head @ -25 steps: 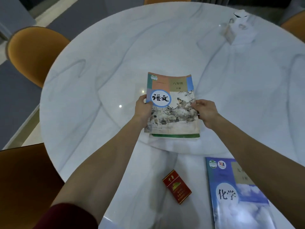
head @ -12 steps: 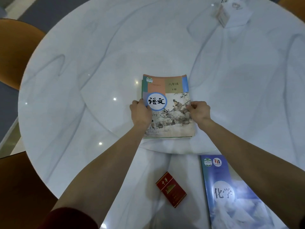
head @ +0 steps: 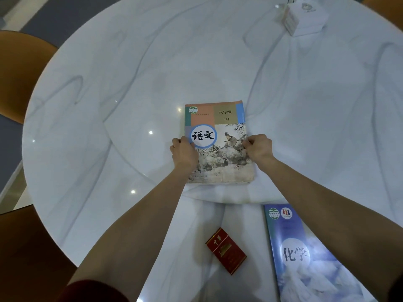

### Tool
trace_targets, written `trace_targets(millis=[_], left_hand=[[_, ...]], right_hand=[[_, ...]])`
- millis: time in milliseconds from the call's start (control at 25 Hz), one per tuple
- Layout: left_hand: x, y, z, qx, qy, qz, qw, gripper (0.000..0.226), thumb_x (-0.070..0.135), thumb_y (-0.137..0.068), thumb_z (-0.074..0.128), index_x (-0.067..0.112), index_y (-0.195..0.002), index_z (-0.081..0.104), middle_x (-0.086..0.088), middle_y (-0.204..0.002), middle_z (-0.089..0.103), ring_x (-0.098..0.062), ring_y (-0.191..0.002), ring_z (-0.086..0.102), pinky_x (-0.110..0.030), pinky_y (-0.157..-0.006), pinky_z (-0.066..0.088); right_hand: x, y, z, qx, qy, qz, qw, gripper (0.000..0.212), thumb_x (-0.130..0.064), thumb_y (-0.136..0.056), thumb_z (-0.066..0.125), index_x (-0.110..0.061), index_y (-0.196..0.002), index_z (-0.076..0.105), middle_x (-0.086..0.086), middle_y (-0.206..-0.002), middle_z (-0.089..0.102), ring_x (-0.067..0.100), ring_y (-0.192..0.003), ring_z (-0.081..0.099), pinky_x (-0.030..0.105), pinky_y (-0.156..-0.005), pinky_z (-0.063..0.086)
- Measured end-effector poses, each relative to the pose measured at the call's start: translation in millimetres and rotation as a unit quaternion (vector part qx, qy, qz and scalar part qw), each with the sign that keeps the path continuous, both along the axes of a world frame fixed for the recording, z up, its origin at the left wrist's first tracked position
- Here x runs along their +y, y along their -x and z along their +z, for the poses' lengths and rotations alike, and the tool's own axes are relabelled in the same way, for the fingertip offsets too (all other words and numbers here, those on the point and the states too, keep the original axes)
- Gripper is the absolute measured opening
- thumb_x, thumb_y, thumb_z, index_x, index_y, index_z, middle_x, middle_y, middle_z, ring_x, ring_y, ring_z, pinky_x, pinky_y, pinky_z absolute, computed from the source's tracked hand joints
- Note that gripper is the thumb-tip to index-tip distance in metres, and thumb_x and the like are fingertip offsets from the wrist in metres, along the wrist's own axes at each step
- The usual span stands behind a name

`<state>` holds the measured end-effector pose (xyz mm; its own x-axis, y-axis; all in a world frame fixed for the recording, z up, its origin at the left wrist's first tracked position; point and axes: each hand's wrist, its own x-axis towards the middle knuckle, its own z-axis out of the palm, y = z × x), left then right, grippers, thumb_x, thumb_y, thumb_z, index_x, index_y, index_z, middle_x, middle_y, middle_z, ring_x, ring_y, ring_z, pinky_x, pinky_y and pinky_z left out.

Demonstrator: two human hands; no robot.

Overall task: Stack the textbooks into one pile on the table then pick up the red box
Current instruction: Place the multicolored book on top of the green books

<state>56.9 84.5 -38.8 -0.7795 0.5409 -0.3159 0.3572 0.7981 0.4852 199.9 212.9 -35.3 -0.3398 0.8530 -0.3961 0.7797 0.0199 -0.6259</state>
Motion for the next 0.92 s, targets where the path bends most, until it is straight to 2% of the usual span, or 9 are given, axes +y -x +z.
trace_targets(millis=[80, 120, 200, 280, 360, 560, 720, 920], left_hand=[[-0.1, 5.6, 3.2, -0.027, -0.009, 0.008, 1.0, 0.03, 0.013, -0.098, 0.043, -0.004, -0.122, 0.05, -0.024, -0.128, 0.046, -0.04, -0.114, 0.049, -0.042, -0.097, 0.042], [-1.0, 9.1, 4.9, -0.038, -0.018, 0.013, 0.999, 0.031, 0.014, -0.097, 0.047, -0.003, -0.121, 0.051, -0.025, -0.127, 0.049, -0.04, -0.112, 0.051, -0.044, -0.098, 0.044], [-5.2, 11.4, 9.4, -0.035, -0.021, 0.01, 0.999, 0.034, 0.016, -0.094, 0.051, -0.003, -0.121, 0.052, -0.026, -0.123, 0.055, -0.039, -0.112, 0.054, -0.045, -0.096, 0.047], [-10.3, 5.0, 15.3, -0.002, -0.003, -0.013, 1.0, 0.036, 0.015, -0.094, 0.049, -0.001, -0.126, 0.049, -0.024, -0.124, 0.053, -0.039, -0.115, 0.051, -0.045, -0.095, 0.045], [-14.5, -8.0, 23.5, 0.043, 0.011, -0.042, 0.998, 0.036, 0.013, -0.094, 0.045, 0.003, -0.128, 0.047, -0.022, -0.125, 0.05, -0.037, -0.117, 0.047, -0.046, -0.093, 0.046], [-12.1, -53.6, 39.6, 0.119, 0.019, -0.153, 0.981, 0.033, 0.017, -0.095, 0.044, 0.006, -0.124, 0.055, -0.018, -0.127, 0.053, -0.035, -0.118, 0.048, -0.046, -0.093, 0.046], [-13.8, -106.8, 42.8, 0.113, -0.008, -0.218, 0.969, 0.033, 0.019, -0.094, 0.044, 0.007, -0.122, 0.056, -0.017, -0.122, 0.055, -0.034, -0.116, 0.05, -0.046, -0.091, 0.048], [-28.3, -172.0, 30.1, 0.108, -0.003, -0.299, 0.948, 0.035, 0.021, -0.096, 0.041, 0.01, -0.127, 0.052, -0.015, -0.129, 0.053, -0.032, -0.119, 0.049, -0.044, -0.097, 0.042]], right_hand=[[-0.5, -0.3, 1.6, 0.001, 0.01, -0.005, 1.0, 0.046, -0.009, -0.094, 0.049, -0.013, -0.049, 0.043, 0.0, -0.053, 0.04, 0.014, -0.049, 0.038, 0.023, -0.046, 0.031], [-0.9, 0.0, 3.1, 0.003, 0.016, -0.004, 1.0, 0.04, -0.011, -0.095, 0.049, -0.009, -0.055, 0.051, 0.001, -0.056, 0.045, 0.018, -0.054, 0.043, 0.024, -0.051, 0.037], [-3.1, -3.7, 7.7, 0.001, 0.021, 0.006, 1.0, 0.026, -0.015, -0.094, 0.049, 0.001, -0.083, 0.068, 0.011, -0.076, 0.062, 0.024, -0.07, 0.053, 0.028, -0.065, 0.047], [-5.7, -10.7, 12.1, -0.014, 0.004, 0.024, 1.0, 0.029, -0.016, -0.093, 0.049, 0.004, -0.101, 0.068, 0.02, -0.099, 0.069, 0.03, -0.082, 0.06, 0.034, -0.08, 0.053], [-10.1, -23.4, 17.9, -0.031, -0.025, 0.06, 0.997, 0.028, -0.015, -0.092, 0.048, 0.002, -0.103, 0.067, 0.02, -0.107, 0.069, 0.035, -0.094, 0.064, 0.039, -0.087, 0.055], [-24.4, -64.8, 30.4, -0.094, -0.106, 0.146, 0.979, 0.029, -0.02, -0.092, 0.047, -0.005, -0.111, 0.063, 0.02, -0.111, 0.064, 0.036, -0.102, 0.06, 0.037, -0.083, 0.05], [-42.1, -109.7, 29.3, -0.135, -0.167, 0.173, 0.961, 0.034, -0.022, -0.094, 0.044, -0.006, -0.121, 0.058, 0.018, -0.12, 0.058, 0.035, -0.112, 0.055, 0.04, -0.088, 0.047], [-62.6, -181.2, 16.8, -0.222, -0.231, 0.18, 0.93, 0.034, -0.022, -0.093, 0.042, -0.005, -0.116, 0.06, 0.016, -0.115, 0.061, 0.034, -0.108, 0.055, 0.041, -0.09, 0.043]])
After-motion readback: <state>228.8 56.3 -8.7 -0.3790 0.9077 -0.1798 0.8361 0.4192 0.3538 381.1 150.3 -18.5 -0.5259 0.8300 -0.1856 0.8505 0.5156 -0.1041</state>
